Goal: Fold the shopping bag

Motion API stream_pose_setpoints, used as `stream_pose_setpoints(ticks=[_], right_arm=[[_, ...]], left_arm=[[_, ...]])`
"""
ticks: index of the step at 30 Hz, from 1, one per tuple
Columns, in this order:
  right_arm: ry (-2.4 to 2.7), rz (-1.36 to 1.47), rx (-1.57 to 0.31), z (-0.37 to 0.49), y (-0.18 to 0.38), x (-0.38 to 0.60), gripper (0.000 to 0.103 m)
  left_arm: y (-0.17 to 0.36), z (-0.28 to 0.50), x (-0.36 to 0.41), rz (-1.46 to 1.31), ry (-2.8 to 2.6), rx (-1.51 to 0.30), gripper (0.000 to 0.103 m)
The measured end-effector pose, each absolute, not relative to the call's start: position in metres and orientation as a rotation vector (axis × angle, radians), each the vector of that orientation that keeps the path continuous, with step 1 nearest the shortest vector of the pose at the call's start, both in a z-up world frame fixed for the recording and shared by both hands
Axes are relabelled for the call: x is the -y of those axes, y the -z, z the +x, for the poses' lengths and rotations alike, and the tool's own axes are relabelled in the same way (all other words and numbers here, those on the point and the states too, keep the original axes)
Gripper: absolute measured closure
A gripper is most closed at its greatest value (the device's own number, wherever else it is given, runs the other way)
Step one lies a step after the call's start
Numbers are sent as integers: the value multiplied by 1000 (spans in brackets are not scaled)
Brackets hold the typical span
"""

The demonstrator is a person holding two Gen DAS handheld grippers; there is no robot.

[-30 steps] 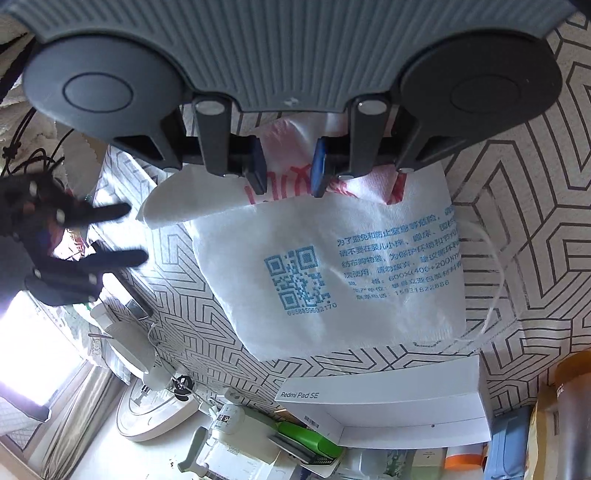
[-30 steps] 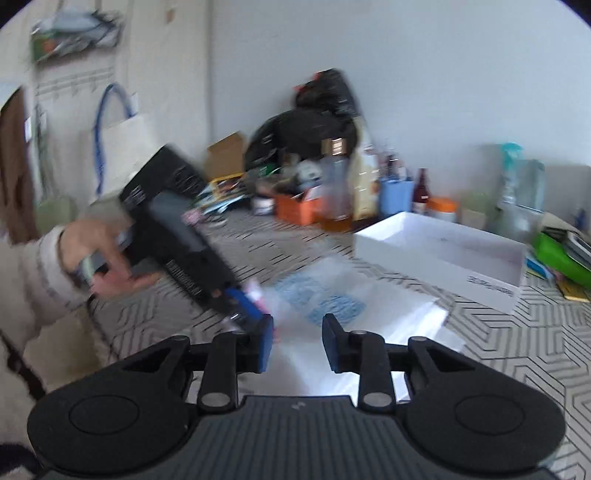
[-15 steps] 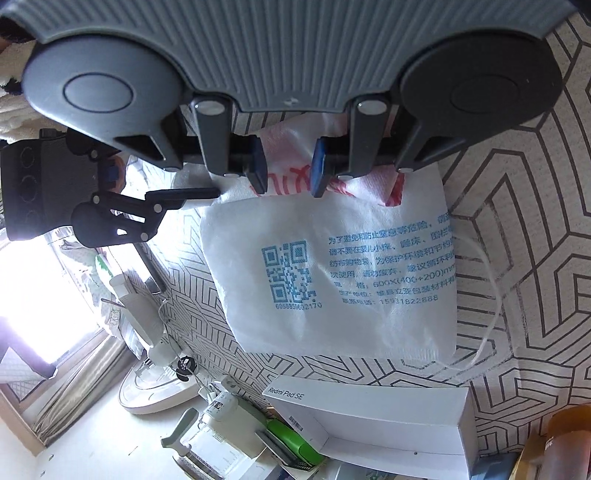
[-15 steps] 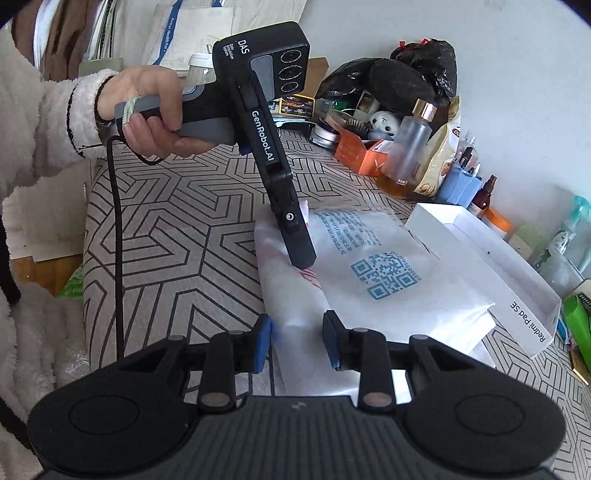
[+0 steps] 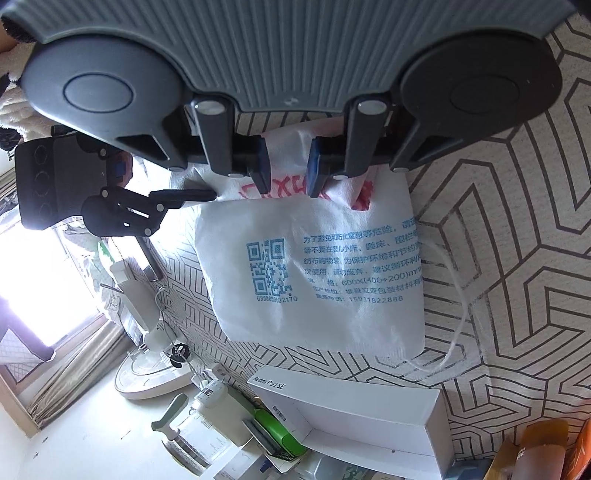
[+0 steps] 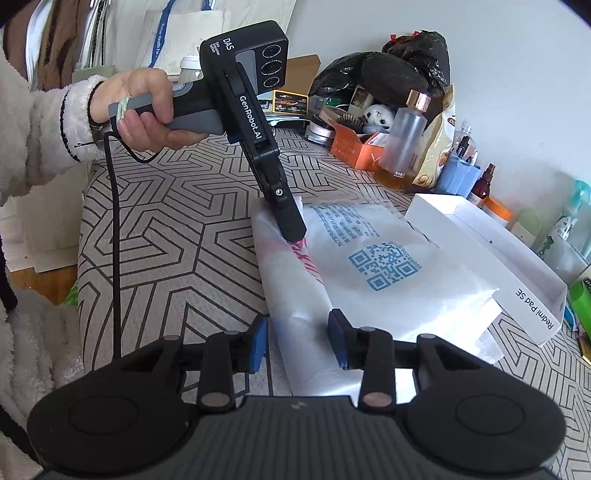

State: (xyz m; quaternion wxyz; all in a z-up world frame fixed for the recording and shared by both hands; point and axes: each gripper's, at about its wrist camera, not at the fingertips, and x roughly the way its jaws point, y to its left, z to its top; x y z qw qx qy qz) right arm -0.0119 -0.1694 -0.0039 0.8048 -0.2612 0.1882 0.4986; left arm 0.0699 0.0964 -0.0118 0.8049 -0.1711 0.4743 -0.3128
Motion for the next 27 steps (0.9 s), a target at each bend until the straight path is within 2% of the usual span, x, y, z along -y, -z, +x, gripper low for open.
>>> stream_pose_setpoints(ticks=[6,18,25,27], right_arm=[[-1080,-534,-407,-7,5,172,65],[-1115,-430,-474,10,7,177,64],[-1105,-427,-531,14,0,174,67],[-1121,-388,-593,25,-2,175,67]], left_arm=[[13,67,-101,-356,657,-1002,86],[18,71,-109,-412,658,-1013,87],[4,67,-91,-260,640,-1002,87],[-4,60,-83,-163,644,-963,83]])
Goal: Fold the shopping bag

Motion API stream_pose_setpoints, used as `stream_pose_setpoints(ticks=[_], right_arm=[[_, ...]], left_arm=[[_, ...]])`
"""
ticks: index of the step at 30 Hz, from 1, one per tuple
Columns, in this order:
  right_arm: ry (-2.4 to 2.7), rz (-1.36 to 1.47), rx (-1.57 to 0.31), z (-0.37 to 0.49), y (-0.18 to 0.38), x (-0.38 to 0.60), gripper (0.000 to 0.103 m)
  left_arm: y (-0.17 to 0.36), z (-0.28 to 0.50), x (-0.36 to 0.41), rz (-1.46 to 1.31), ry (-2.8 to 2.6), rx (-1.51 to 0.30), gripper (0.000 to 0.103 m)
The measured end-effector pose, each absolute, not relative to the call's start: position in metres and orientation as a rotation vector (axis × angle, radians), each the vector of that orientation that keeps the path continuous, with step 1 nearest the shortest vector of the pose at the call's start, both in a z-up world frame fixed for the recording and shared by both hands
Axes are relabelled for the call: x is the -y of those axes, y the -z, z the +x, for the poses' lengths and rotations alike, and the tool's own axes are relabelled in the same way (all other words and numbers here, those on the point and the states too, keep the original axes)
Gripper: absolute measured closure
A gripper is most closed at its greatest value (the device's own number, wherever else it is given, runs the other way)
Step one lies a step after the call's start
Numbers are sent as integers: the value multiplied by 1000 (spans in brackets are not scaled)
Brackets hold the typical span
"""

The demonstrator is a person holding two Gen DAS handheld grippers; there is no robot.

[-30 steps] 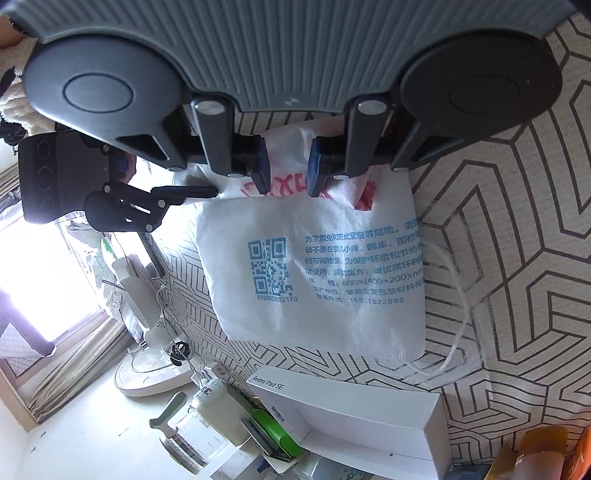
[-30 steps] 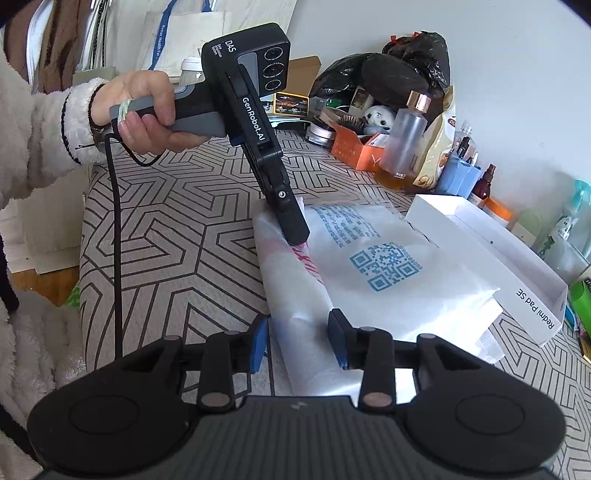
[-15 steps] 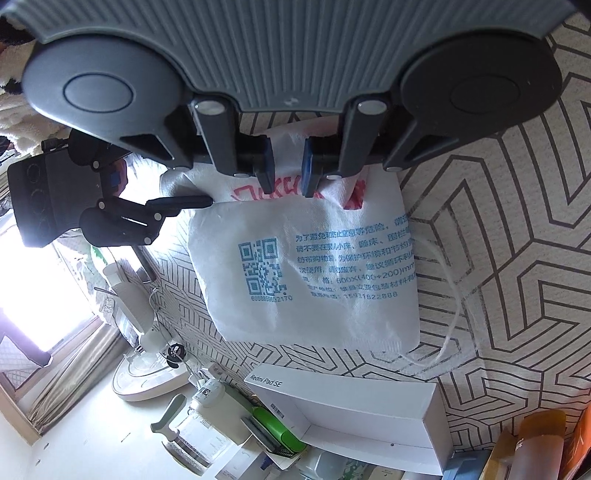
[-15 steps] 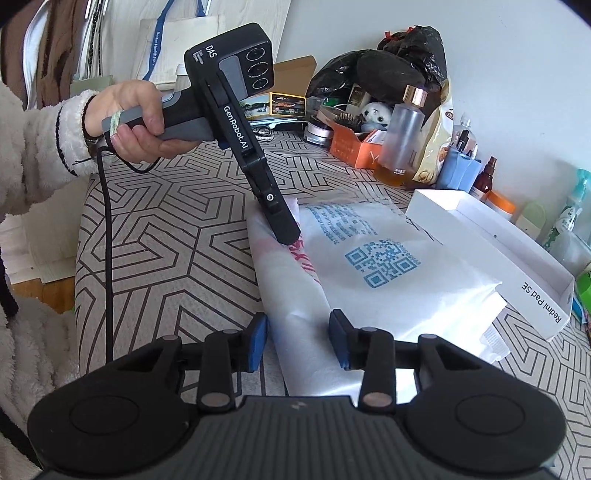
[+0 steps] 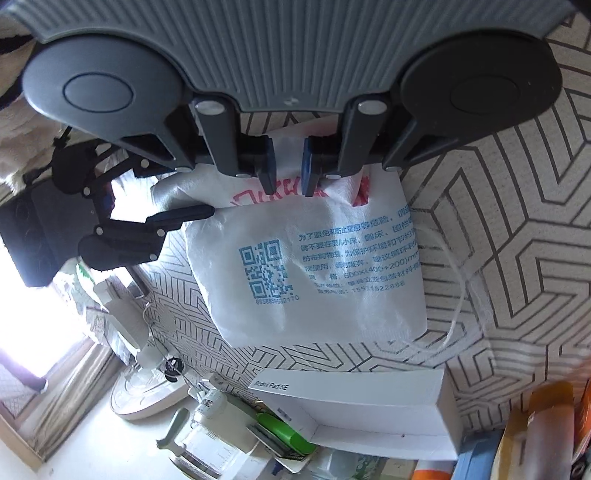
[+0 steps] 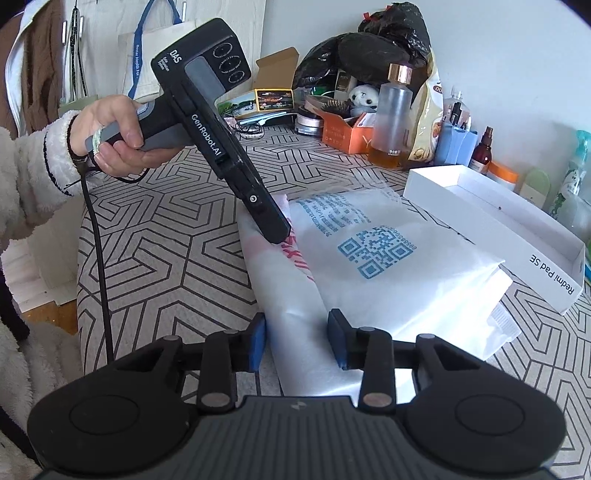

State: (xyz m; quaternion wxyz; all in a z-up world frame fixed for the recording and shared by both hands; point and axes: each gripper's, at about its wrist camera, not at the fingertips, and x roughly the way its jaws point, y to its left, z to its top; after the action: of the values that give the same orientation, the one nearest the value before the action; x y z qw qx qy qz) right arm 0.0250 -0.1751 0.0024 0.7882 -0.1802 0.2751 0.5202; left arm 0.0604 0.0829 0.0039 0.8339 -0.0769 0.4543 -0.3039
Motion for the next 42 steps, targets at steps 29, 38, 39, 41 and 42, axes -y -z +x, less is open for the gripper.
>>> stream_pose_setpoints(ticks=[29,38,39,41,42], right_arm=[[-1187,578,-1260,156,40,230,77],[-1212,496,-1207,119,34,236,73],[-1218,463,-1165,115,31,235,71],[-1245,310,-1007,98,18,233,47],[-1253,231,-924,88,11,232,40]], left_arm=[[1,96,-53,-92,811,-1014,47],[-3,79,-38,-85,844,-1143,49],[-3,84,-40,-111,846,-1162,49],[0,93,-47,-181,844,-1199,49],[1,96,-49,-199,847,-1210,50]])
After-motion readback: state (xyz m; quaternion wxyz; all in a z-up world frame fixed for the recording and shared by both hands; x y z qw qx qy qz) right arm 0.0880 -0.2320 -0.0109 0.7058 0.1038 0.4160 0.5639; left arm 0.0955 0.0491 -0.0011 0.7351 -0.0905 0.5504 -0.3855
